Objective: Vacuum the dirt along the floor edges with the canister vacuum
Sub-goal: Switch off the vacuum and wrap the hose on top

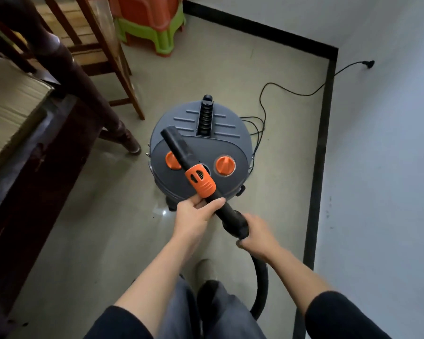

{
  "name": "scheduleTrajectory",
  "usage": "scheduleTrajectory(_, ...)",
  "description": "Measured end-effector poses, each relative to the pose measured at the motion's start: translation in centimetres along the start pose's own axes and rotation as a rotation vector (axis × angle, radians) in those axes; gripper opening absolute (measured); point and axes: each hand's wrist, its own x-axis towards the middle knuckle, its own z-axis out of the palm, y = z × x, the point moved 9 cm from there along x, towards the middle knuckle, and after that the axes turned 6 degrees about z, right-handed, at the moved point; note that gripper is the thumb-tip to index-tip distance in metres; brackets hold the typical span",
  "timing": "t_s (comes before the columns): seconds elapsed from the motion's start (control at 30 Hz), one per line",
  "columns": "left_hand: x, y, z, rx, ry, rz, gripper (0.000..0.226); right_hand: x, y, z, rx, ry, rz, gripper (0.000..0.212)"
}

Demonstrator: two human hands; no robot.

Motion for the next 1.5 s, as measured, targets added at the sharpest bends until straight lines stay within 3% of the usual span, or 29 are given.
scheduleTrajectory(0.23,1.3,8.3,1.3,0.036,-0.089,0.027,0.016,-0.7,-0.6,-3.9,0.220,0.310,0.142,0.039)
scheduleTrajectory(0.43,3.9,14.5,0.2,-0.014,-0.191,0.027,0.013,-1.4,-0.9,-5.6,0.320,0.526,0.393,0.020)
scheduleTrajectory(0.63,7.1,18.9,-2.8,-0.103,-0.199,0.044,0.015,-2.4,-0.4,-4.3,0.464,0.567,0.574,0.027)
scheduleTrajectory(0.73,8.3,19.4,-3.8,-0.220,-0.173,-0.002,0.017,-2.7,-0.6,-8.0,0.484,0.689,0.618,0.026)
scheduleTrajectory(0.87,9.3,17.7,-4.7,-0.445,-0.075,-0.159,0.018,-3.9,-2.5,-15.8,0.321,0.873,0.487,0.031)
scheduleTrajectory(0.97,9.9,15.9,-5.1,-0.544,-0.011,-0.256,0.030,-4.5,-4.3,-20.5,0.107,0.914,0.451,0.041)
scheduleTrajectory(1.13,13.5,13.5,-6.2,-0.574,0.156,-0.338,0.033,-3.8,-9.7,-25.8,-0.289,0.960,0.336,0.052)
scheduleTrajectory(1.3,16.3,11.9,-8.1,-0.463,0.303,-0.364,0.013,0.4,-16.6,-25.4,-0.572,0.842,0.085,0.053)
scheduleTrajectory(1.37,17.0,11.6,-10.0,-0.338,0.411,-0.341,0.028,2.5,-18.0,-23.8,-0.620,0.748,0.009,0.056)
scheduleTrajectory(1.5,18.1,10.5,-12.4,-0.132,0.557,-0.275,0.092,5.8,-18.4,-20.8,-0.676,0.597,-0.087,0.064)
